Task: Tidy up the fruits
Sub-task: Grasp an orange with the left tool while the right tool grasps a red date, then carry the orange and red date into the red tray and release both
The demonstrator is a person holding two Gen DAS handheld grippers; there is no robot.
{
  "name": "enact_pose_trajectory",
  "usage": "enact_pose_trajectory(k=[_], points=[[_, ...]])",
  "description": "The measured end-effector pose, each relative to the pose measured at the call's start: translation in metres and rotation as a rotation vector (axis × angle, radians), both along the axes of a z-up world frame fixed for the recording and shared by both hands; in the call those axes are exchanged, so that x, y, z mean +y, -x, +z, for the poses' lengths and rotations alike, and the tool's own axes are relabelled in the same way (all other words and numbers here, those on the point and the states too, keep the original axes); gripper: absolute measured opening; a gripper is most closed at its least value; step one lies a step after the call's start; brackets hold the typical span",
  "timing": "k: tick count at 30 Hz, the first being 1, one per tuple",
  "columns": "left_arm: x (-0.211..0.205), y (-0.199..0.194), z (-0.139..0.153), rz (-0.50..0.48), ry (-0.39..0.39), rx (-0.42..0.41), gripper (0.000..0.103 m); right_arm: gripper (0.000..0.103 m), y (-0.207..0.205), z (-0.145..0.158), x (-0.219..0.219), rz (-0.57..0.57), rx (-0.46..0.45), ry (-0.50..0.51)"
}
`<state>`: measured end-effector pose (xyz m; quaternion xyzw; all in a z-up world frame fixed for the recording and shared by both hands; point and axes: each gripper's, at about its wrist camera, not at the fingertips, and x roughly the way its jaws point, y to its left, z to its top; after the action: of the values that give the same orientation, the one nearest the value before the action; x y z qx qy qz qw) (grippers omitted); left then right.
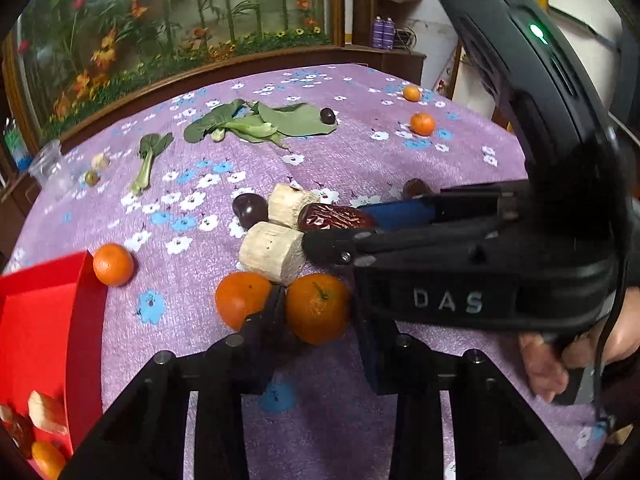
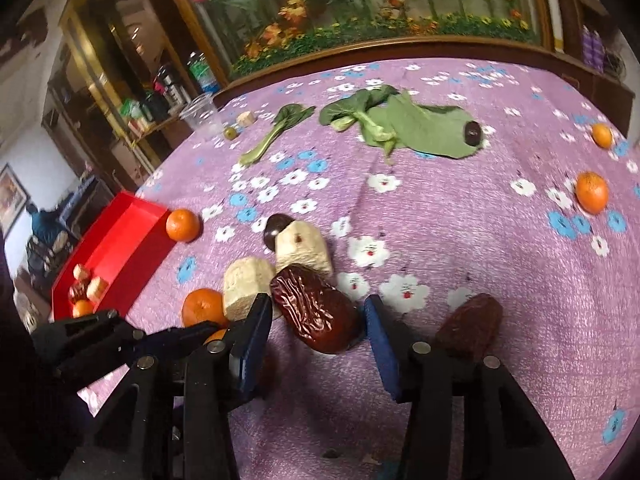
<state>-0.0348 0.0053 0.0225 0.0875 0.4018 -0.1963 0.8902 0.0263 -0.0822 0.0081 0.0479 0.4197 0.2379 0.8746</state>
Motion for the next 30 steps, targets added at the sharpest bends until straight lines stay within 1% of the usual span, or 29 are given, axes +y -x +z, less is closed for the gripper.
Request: enact_pose_trajectory(k=[4,8,16,23,30], points=[[0.003,0.006,0.002,0.023,0.004,-0.001,0.032,0.044,0.003,0.002,0.000,-0.007,-0.017,0.012],[0.014,0.015,0.009,0.055,0.043,0.001,0.032,0.041,0.006,0.004,-0.002,-0.016,-0.013,0.010],[0.046,0.042,0.027,0.138,0.104,-0.036,0.033,0.038,0.025,0.021,-0.001,-0.017,-0.024,-0.020],[0.093,0.070,0.041,0.246,0.191,-0.058,0.033,0.037,0.047,0.040,0.014,0.013,-0.041,-0.035],[0.162,0.100,0.049,0.401,0.257,-0.086,0.033,0.036,0.070,0.060,0.051,0.081,-0.075,-0.028]])
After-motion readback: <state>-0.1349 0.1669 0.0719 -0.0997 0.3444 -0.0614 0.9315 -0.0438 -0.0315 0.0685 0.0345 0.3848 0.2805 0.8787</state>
